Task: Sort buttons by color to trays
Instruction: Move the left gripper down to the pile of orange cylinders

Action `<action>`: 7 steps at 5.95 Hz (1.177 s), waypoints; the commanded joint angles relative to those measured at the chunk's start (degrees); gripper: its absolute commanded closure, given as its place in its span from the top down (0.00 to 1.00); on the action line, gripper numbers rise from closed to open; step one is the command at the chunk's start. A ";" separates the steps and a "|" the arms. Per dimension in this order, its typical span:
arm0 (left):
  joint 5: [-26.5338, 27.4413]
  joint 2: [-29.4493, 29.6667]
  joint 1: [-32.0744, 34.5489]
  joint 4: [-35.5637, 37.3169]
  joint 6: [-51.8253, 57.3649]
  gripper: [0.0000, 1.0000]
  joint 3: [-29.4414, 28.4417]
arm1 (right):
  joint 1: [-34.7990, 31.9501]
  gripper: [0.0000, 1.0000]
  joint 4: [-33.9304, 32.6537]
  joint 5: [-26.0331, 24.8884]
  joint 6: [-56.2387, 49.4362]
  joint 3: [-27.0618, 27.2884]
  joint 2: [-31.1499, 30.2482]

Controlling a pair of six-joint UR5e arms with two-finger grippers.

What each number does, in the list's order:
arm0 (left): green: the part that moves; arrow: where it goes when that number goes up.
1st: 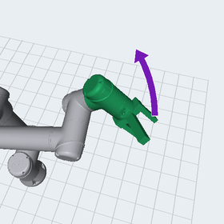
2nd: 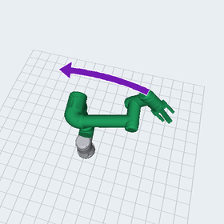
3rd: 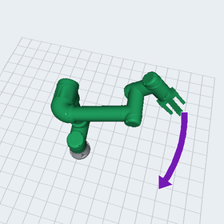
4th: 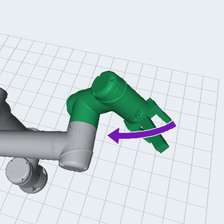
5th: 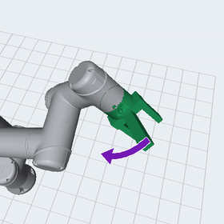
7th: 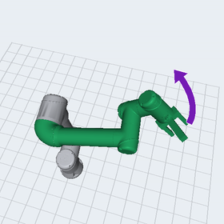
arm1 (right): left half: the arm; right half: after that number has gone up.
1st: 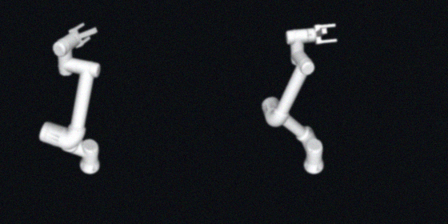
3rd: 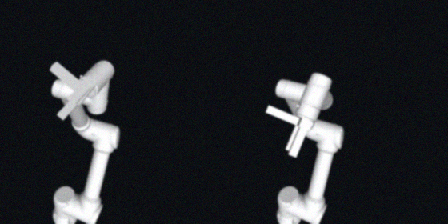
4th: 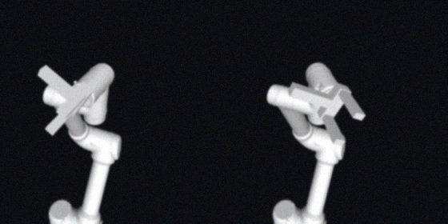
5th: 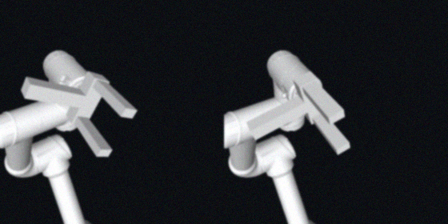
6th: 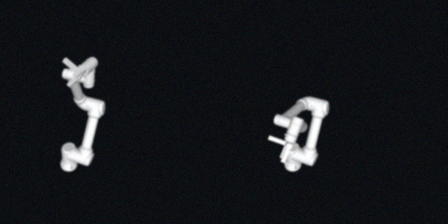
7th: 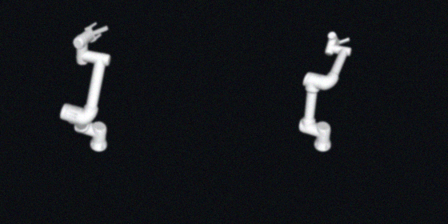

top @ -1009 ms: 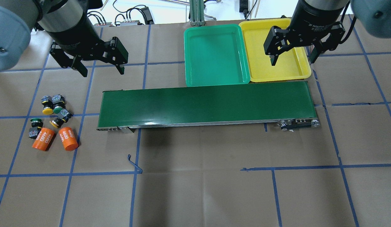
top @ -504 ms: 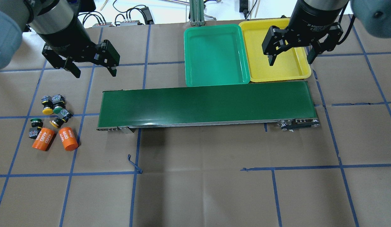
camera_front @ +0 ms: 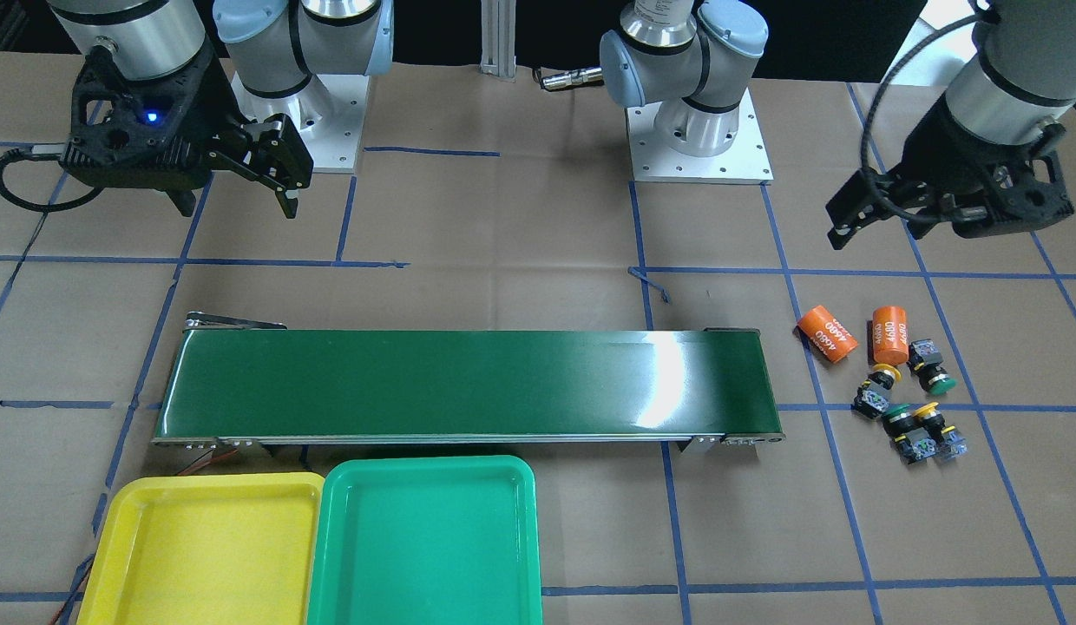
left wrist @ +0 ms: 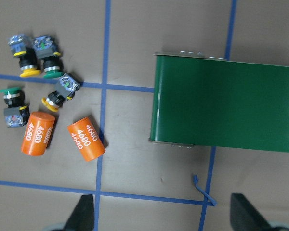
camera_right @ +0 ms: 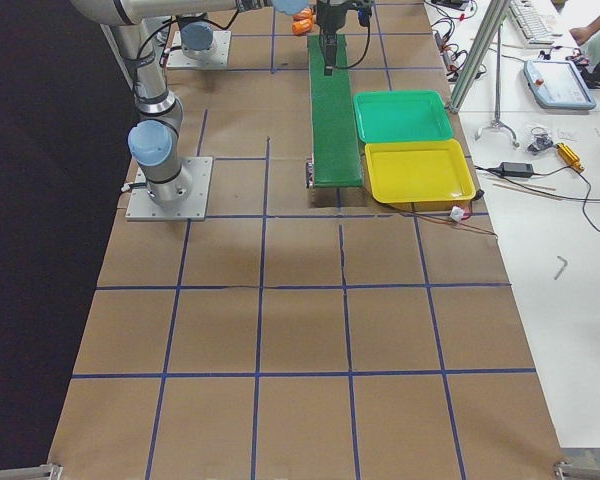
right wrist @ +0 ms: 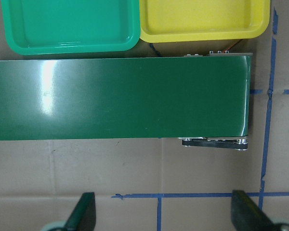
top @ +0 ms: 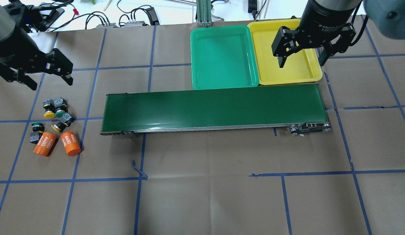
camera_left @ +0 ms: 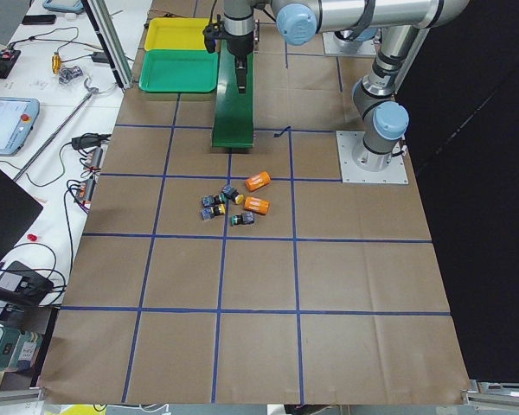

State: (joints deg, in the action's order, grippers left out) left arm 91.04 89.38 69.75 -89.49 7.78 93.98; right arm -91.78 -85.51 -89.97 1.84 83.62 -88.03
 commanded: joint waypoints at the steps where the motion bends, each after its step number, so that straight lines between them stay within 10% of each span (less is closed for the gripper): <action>1: 0.02 1.84 -5.49 11.10 -0.31 0.98 8.28 | -0.06 1.00 0.00 0.14 0.18 0.05 -0.04; 7: 2.72 17.32 -8.23 26.37 -10.23 0.95 19.27 | -0.06 1.00 -0.36 0.49 -0.26 -0.04 0.05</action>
State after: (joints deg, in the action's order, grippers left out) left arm 92.40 106.49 62.04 -64.20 -0.96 110.37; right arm -91.84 -85.86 -89.47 1.73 83.65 -88.02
